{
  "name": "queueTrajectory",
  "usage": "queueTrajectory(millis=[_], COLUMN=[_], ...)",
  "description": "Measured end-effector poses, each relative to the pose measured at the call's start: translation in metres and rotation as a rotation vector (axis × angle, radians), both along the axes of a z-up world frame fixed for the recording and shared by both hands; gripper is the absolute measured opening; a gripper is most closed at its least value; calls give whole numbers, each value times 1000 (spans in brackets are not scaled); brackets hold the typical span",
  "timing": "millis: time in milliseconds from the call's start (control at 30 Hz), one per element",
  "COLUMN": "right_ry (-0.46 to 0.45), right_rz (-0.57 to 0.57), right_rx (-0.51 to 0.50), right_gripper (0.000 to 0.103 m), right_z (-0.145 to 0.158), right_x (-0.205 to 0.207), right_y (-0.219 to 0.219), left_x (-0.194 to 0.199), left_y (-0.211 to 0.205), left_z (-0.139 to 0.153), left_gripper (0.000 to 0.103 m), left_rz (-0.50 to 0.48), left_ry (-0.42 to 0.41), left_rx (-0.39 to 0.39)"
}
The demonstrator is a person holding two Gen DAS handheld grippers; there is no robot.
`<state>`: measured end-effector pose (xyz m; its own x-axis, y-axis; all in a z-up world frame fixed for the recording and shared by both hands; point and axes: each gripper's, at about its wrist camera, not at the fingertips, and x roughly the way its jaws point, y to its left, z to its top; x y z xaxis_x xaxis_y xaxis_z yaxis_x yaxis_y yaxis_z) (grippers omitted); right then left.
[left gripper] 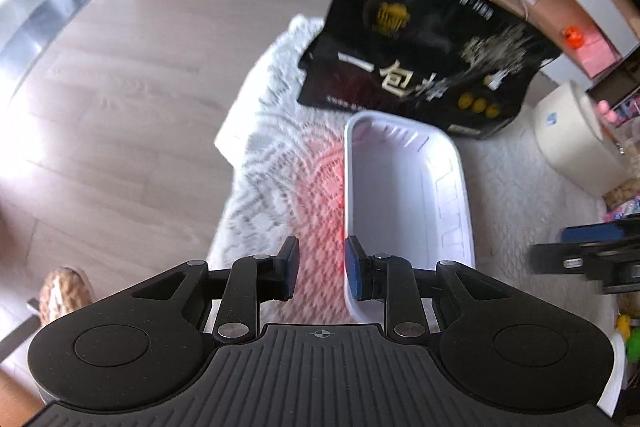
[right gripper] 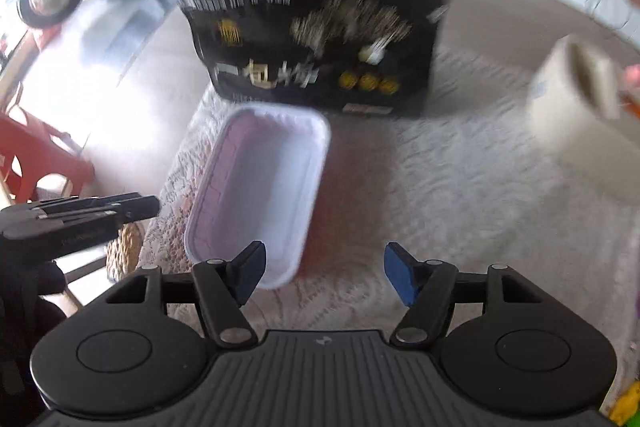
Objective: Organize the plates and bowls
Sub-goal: 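Grasp the edge of the white red-rimmed tray with the right gripper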
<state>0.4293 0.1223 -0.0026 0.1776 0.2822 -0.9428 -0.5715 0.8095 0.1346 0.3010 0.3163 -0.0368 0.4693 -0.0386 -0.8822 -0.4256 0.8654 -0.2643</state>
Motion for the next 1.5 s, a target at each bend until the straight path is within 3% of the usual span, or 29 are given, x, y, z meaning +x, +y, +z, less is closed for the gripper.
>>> queueTrajectory(millis=[100, 267, 333, 400, 467, 533, 700, 833, 1000, 1100, 1200, 1267, 1400, 1500], right_ry=[61, 84, 109, 132, 127, 99, -29, -160, -260, -325, -379, -395, -262, -243], right_rz=[-41, -29, -34, -23, -11, 15, 45, 59, 50, 28, -1, 1, -91, -142], right_rx=[-52, -101, -145, -161, -163, -161, -133, -91, -15, 16, 42, 18, -1, 68], right_gripper=[66, 66, 62, 39, 27, 21, 21, 21, 22, 22, 28, 31, 31, 32], right_z=[-31, -59, -73, -80, -79, -70, -18, 35, 86, 104, 97, 69, 31, 39], right_x=[21, 39, 42, 40, 36, 25, -20, -63, -119, -151, -175, -176, -166, -160], right_y=[25, 52, 57, 61, 64, 67, 58, 34, -17, -55, -98, -114, -140, -157], left_x=[17, 36, 40, 41, 41, 38, 12, -25, -85, -113, -124, -114, -97, -97], left_y=[-4, -12, -11, -12, -13, -13, -17, -34, -78, -114, -156, -174, -178, -176], left_z=[-11, -29, -35, -37, -37, -34, 3, 58, 116, 136, 130, 110, 70, 73], left_gripper=[27, 27, 27, 27, 25, 23, 21, 21, 22, 28, 29, 25, 21, 21], left_rz=[-21, -59, -70, -83, -100, -103, -78, -96, -160, -216, -297, -345, -350, -346], left_ry=[22, 62, 80, 87, 76, 64, -28, -189, -344, -416, -431, -395, -279, -298], left_rx=[-2, 4, 2, -6, -28, -49, -57, -34, 15, 33, 85, 98, 15, 16])
